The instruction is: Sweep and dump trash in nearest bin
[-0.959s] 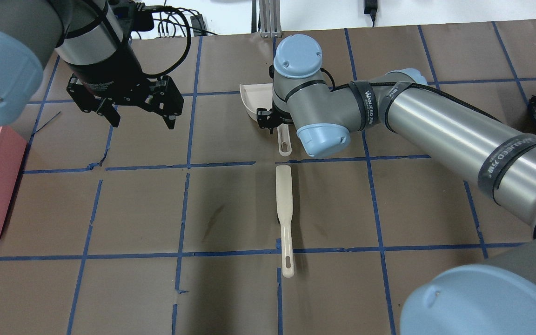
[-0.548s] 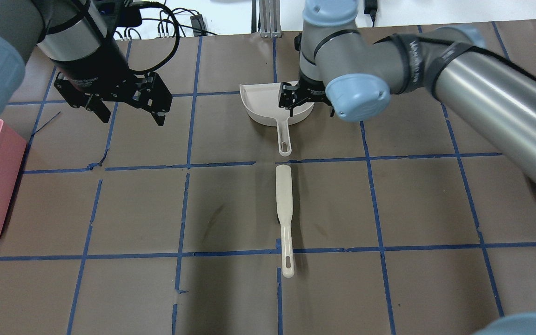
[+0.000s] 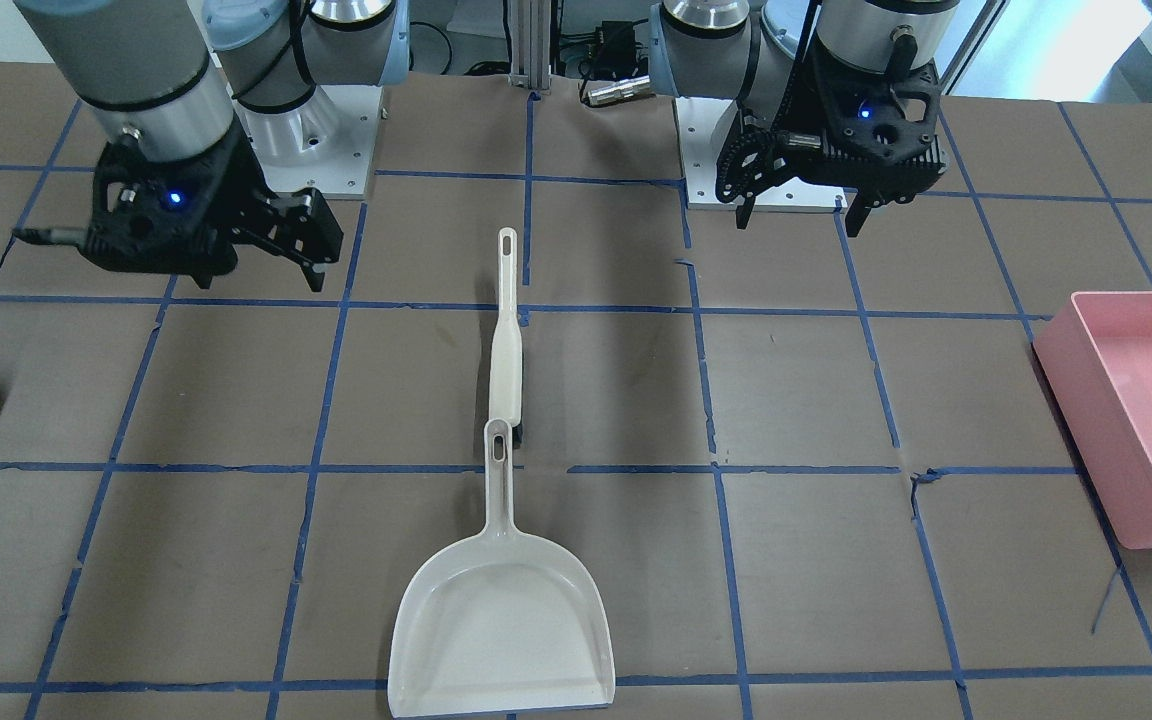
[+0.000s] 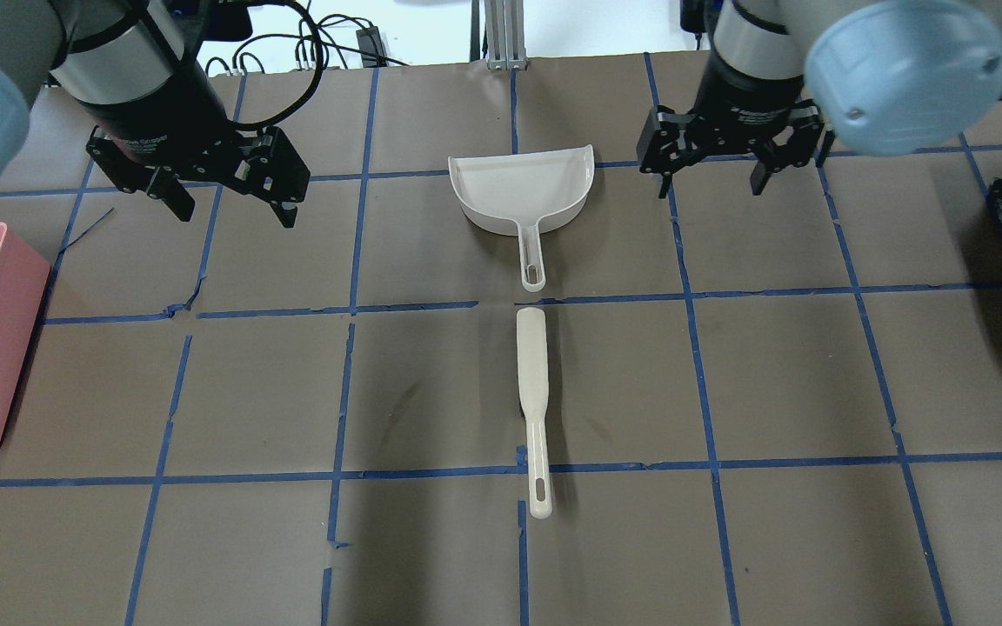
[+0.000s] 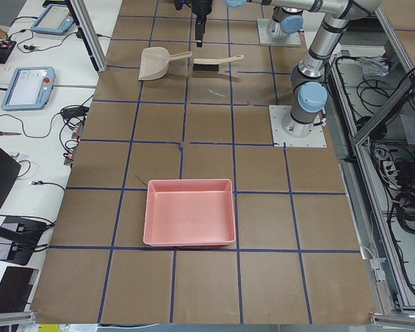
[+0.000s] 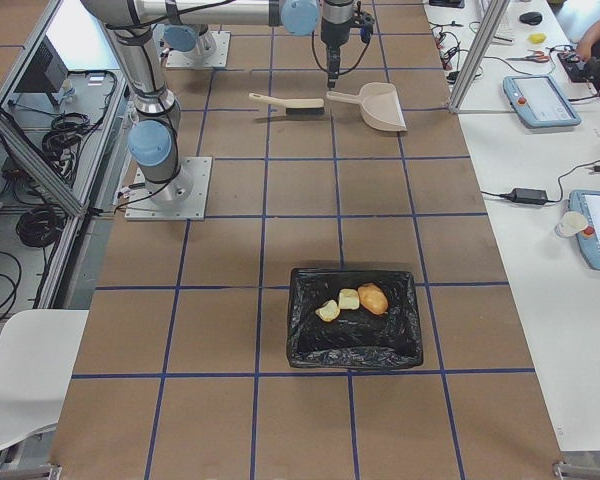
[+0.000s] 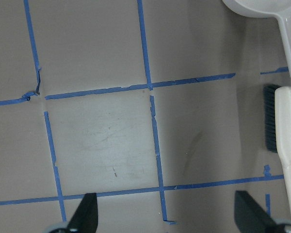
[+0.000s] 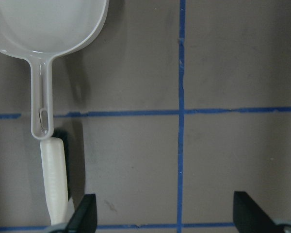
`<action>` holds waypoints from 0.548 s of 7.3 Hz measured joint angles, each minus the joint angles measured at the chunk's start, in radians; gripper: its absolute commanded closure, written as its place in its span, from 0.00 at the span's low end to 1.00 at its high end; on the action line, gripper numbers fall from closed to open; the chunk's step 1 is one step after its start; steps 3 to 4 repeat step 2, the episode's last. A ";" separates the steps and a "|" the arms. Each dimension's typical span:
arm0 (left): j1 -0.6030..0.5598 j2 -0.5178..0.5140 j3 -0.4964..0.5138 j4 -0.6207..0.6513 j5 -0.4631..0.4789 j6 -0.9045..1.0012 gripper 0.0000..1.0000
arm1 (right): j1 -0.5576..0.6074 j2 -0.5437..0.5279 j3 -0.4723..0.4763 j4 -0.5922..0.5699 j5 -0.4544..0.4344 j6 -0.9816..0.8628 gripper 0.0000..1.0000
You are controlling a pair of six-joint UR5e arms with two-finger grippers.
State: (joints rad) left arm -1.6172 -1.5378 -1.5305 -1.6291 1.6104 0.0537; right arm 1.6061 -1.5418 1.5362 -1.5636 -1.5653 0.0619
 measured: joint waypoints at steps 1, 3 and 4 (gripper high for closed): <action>0.000 0.000 -0.001 0.000 -0.001 0.000 0.00 | -0.015 -0.050 0.000 0.041 0.001 -0.003 0.00; 0.001 -0.002 -0.001 0.000 -0.001 0.000 0.00 | -0.021 -0.079 0.002 0.070 -0.001 -0.001 0.00; 0.001 -0.002 -0.001 0.000 -0.001 0.000 0.00 | -0.021 -0.079 0.002 0.070 -0.001 -0.001 0.00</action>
